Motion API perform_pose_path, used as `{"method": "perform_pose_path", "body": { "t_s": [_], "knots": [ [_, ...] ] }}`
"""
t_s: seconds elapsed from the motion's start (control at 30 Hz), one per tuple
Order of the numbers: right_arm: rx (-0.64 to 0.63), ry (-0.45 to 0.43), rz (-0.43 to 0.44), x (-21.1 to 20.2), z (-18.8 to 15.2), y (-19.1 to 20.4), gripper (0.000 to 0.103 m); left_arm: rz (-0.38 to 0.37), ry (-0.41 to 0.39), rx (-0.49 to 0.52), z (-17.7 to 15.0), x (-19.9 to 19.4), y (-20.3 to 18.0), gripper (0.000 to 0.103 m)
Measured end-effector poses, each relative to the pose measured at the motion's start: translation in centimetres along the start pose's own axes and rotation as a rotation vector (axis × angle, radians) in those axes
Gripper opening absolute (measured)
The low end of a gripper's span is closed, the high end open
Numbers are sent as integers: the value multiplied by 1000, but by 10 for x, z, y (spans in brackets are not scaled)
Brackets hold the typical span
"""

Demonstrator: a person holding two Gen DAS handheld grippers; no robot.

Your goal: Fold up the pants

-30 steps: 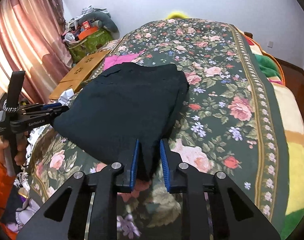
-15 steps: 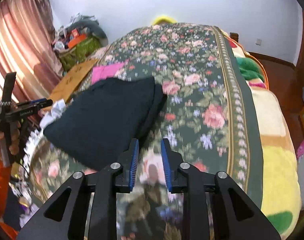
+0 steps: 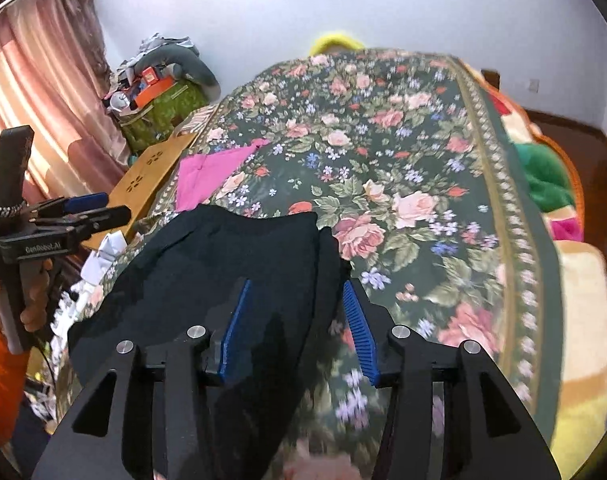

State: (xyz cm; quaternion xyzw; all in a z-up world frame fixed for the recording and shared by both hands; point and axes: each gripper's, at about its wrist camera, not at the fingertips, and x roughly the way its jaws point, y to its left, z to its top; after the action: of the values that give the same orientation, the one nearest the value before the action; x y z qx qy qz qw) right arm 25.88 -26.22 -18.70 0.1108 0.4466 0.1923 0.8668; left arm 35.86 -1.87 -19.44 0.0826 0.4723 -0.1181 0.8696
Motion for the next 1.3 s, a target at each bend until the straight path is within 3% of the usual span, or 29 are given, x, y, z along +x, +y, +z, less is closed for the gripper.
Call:
{"method": "perform_pose_path", "body": {
  "t_s": [0.23, 0.37, 0.43, 0.67, 0.83, 1.03, 1.13, 1.23, 1.3],
  "knots": [
    [-13, 67, 13, 38, 17, -9, 43, -52, 91, 5, 13, 49, 0, 84],
    [-72, 88, -2, 53, 19, -5, 24, -8, 127, 19, 9, 73, 0, 84],
    [-85, 102, 7, 59, 18, -4, 21, -6, 137, 21, 6, 82, 1, 84],
    [-185, 113, -60, 72, 9, 4, 15, 93, 100, 47, -1, 90, 0, 85],
    [-184, 116, -70, 74, 11, 4, 14, 103, 89, 34, -3, 91, 2, 86],
    [-181, 83, -106, 56, 15, 11, 15, 113, 76, 8, -1, 75, 7, 85],
    [-185, 43, -126, 33, 18, 12, 15, 151, 36, 2, 0, 49, 13, 84],
    [-180, 14, -120, 10, 20, 13, 16, 139, -12, -4, -1, 18, 18, 84],
    [-173, 4, -111, -1, 19, 15, 27, 123, -39, -12, -3, 1, 19, 84]
  ]
}}
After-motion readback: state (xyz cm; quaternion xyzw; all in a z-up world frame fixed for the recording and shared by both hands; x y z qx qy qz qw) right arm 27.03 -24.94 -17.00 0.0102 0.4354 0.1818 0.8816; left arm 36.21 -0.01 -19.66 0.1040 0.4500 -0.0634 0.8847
